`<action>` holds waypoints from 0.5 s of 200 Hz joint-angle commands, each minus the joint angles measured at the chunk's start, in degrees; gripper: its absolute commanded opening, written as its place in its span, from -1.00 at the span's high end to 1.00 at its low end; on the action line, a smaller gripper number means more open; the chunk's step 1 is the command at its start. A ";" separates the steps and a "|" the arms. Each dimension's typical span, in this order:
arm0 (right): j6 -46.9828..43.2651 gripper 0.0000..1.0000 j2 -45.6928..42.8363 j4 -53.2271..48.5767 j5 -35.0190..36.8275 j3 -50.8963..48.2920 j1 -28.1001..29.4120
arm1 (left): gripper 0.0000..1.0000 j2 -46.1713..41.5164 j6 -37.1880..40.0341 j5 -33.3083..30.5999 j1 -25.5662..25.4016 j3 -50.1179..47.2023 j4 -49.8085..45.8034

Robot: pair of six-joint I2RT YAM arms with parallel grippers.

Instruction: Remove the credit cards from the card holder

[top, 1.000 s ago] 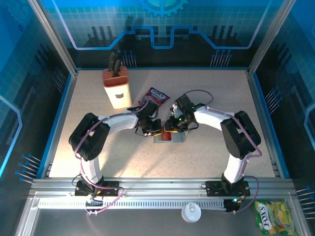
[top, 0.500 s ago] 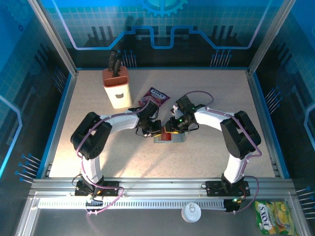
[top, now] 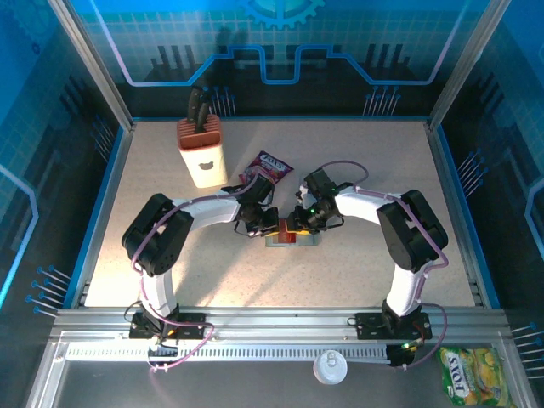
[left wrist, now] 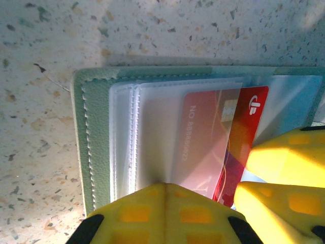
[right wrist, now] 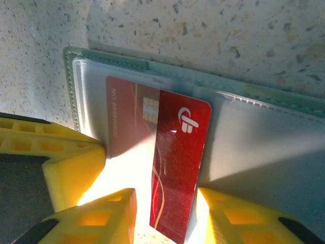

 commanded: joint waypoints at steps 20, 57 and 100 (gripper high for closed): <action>1.33 0.27 1.03 2.04 -3.17 -1.10 -0.59 | 1.00 1.23 1.47 -1.29 -0.25 0.70 -2.87; 3.88 0.31 0.03 5.83 -7.17 -2.55 -1.45 | 1.00 1.42 1.85 -1.60 -0.29 1.25 -3.57; 4.62 0.38 -0.87 7.34 -9.22 -3.08 -2.14 | 1.00 1.37 1.96 -1.65 -0.15 1.39 -3.88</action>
